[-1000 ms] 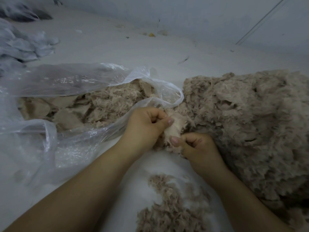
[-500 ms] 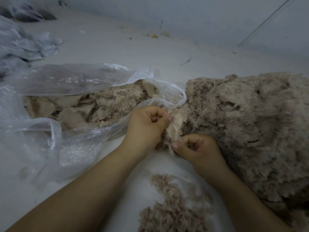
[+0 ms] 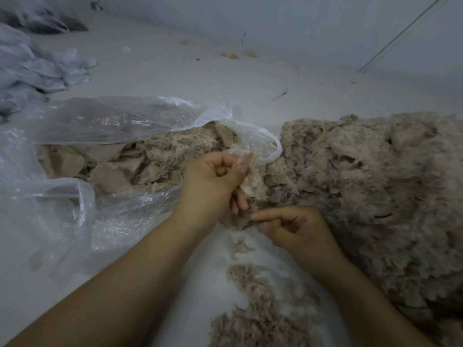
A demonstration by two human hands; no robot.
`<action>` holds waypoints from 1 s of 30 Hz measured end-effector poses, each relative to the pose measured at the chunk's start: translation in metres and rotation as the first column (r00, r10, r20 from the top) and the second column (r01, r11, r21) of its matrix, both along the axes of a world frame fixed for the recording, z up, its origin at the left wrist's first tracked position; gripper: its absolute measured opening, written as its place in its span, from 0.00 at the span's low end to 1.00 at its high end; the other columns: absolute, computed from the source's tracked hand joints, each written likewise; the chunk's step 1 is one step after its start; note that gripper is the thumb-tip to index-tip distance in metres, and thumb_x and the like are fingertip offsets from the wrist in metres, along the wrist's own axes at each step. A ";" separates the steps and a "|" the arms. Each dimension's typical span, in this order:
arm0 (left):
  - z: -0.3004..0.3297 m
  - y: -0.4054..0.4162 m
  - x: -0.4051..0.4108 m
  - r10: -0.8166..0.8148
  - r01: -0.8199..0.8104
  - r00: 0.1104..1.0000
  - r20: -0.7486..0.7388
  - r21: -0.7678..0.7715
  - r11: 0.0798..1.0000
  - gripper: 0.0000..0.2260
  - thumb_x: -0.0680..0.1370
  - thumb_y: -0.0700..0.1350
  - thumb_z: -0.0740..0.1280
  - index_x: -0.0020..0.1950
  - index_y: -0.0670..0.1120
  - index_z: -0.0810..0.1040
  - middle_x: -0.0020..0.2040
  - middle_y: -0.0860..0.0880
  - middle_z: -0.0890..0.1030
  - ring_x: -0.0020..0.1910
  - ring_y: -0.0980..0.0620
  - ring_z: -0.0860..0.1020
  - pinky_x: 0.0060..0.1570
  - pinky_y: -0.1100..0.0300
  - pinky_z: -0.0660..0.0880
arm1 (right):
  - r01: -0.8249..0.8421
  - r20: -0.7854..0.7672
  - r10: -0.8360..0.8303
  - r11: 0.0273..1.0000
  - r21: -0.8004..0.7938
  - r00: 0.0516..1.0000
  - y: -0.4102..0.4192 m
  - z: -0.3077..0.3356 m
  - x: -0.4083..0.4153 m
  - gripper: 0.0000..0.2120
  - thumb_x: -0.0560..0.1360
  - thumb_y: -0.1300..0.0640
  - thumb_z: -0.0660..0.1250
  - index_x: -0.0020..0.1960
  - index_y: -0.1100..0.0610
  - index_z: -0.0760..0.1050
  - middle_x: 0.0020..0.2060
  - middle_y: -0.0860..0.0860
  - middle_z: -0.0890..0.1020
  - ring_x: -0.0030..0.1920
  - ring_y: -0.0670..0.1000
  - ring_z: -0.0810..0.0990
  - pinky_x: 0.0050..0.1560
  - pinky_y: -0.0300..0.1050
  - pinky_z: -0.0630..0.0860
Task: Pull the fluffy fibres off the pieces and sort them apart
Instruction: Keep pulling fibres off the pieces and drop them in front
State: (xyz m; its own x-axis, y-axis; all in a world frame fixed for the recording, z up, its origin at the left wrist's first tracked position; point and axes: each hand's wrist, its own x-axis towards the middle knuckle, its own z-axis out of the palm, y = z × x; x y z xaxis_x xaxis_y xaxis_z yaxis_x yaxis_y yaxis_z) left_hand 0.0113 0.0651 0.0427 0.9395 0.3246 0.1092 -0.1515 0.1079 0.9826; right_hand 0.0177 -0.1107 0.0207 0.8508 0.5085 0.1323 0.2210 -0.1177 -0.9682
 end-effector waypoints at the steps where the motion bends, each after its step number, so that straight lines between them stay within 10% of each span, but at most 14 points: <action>1: 0.000 -0.002 -0.001 -0.055 0.054 0.998 -0.022 -0.014 0.998 0.06 0.78 0.36 0.68 0.42 0.37 0.75 0.24 0.38 0.75 0.20 0.45 0.73 0.18 0.62 0.68 | 0.023 -0.018 -0.022 0.999 0.036 1.000 0.001 0.002 0.000 0.10 0.73 0.58 0.70 0.38 0.44 0.84 0.28 0.58 0.78 0.30 0.44 0.74 0.31 0.35 0.72; 4: 0.000 -0.010 -0.005 -0.202 0.201 0.979 -0.031 -0.037 0.979 0.07 0.79 0.36 0.66 0.43 0.33 0.74 0.26 0.34 0.76 0.19 0.45 0.74 0.18 0.62 0.69 | 0.022 -0.033 -0.020 0.998 0.060 0.999 0.002 0.006 0.000 0.10 0.72 0.51 0.68 0.34 0.49 0.81 0.26 0.45 0.77 0.28 0.40 0.74 0.30 0.33 0.71; 12: 0.002 -0.009 -0.007 -0.186 0.193 0.974 -0.131 0.042 0.980 0.15 0.79 0.34 0.63 0.32 0.42 0.75 0.25 0.44 0.75 0.17 0.50 0.68 0.20 0.65 0.61 | 0.182 -0.226 -0.152 0.977 0.116 0.962 0.001 -0.002 0.006 0.18 0.75 0.47 0.61 0.33 0.55 0.81 0.23 0.49 0.70 0.25 0.45 0.68 0.29 0.36 0.69; 17: 0.003 -0.013 -0.010 -0.245 0.249 0.964 -0.102 0.035 0.968 0.12 0.78 0.31 0.62 0.38 0.44 0.76 0.23 0.45 0.73 0.15 0.51 0.65 0.18 0.68 0.61 | 0.123 -0.043 -0.122 0.992 0.026 0.992 0.002 -0.007 0.005 0.18 0.74 0.45 0.64 0.31 0.55 0.76 0.23 0.45 0.70 0.26 0.43 0.69 0.29 0.33 0.69; 22: 0.011 0.007 0.000 0.218 -0.219 0.968 0.126 -0.008 0.976 0.11 0.79 0.36 0.65 0.41 0.49 0.76 0.26 0.44 0.77 0.19 0.48 0.72 0.20 0.63 0.67 | 0.159 -0.026 -0.159 0.987 -0.012 0.987 0.002 -0.010 0.009 0.16 0.75 0.47 0.62 0.32 0.51 0.80 0.22 0.45 0.71 0.25 0.43 0.70 0.29 0.35 0.71; 26: 0.008 0.043 0.009 0.408 -0.526 0.849 0.337 0.623 0.579 0.07 0.76 0.33 0.63 0.42 0.44 0.74 0.35 0.42 0.77 0.33 0.45 0.75 0.32 0.58 0.66 | 0.149 0.016 -0.148 0.988 -0.031 0.989 0.004 -0.010 0.006 0.18 0.80 0.58 0.64 0.33 0.45 0.82 0.24 0.42 0.77 0.26 0.39 0.74 0.29 0.31 0.71; 30: 0.006 0.049 0.008 0.339 -0.234 0.925 0.174 0.961 0.146 0.10 0.65 0.25 0.61 0.35 0.40 0.69 0.38 0.37 0.75 0.36 0.43 0.68 0.34 0.54 0.59 | 0.099 -0.009 -0.099 0.995 -0.018 0.995 0.005 -0.008 0.004 0.14 0.78 0.62 0.66 0.45 0.45 0.84 0.26 0.41 0.76 0.28 0.40 0.73 0.31 0.35 0.72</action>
